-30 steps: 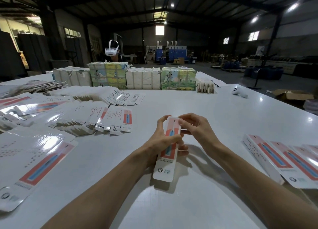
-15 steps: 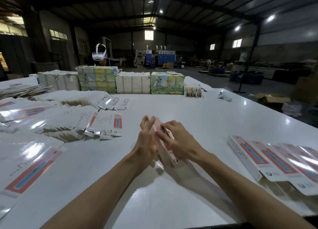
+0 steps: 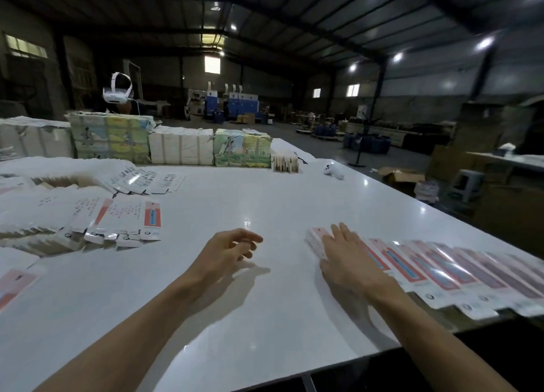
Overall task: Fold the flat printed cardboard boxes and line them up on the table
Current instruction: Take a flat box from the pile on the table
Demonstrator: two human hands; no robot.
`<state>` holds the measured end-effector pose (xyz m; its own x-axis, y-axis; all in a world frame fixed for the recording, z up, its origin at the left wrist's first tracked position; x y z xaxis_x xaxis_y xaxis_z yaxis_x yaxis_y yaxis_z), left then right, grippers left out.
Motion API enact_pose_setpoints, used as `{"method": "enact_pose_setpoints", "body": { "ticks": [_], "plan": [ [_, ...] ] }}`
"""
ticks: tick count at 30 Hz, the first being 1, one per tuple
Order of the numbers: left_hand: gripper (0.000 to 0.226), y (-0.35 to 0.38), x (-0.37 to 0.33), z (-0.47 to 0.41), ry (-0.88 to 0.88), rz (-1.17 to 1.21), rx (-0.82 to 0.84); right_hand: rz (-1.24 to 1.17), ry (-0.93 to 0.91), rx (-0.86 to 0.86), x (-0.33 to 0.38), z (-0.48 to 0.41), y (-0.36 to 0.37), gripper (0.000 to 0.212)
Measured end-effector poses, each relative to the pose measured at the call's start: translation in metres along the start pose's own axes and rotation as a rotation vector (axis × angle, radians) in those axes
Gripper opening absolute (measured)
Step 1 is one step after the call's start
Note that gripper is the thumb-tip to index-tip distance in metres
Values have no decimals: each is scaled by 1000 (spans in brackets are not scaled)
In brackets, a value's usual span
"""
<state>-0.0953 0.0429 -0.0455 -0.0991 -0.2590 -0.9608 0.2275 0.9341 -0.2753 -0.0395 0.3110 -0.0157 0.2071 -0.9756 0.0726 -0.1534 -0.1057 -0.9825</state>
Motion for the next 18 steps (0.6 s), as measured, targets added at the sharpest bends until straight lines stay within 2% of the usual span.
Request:
{"method": "enact_pose_setpoints", "body": {
  "ticks": [6,12,14,18],
  "plan": [
    [36,-1,3,-4,-11,-23,10,78,84,-79,-31,28,-2,47],
    [37,-2,5,-5,-18,-102,17,215,167,-39,-50,35,-9,46],
    [34,0,3,-4,-19,-107,38,239,147,-68,-43,31,-12,48],
    [31,-2,1,0,-34,-101,36,95,-60,-186,7,-9,-14,46]
  ]
}}
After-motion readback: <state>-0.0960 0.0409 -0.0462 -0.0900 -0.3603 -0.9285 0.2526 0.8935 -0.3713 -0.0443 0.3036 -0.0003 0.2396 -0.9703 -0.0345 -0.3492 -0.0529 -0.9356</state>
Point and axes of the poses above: each hand's wrist, its own z-axis away from the middle knuckle, its own y-axis out of the palm, x = y × z, the point moved 2 cm from there along -z, towards the middle knuckle, and after that the axes turned 14 degrees about -y, right-handed, at the moved point
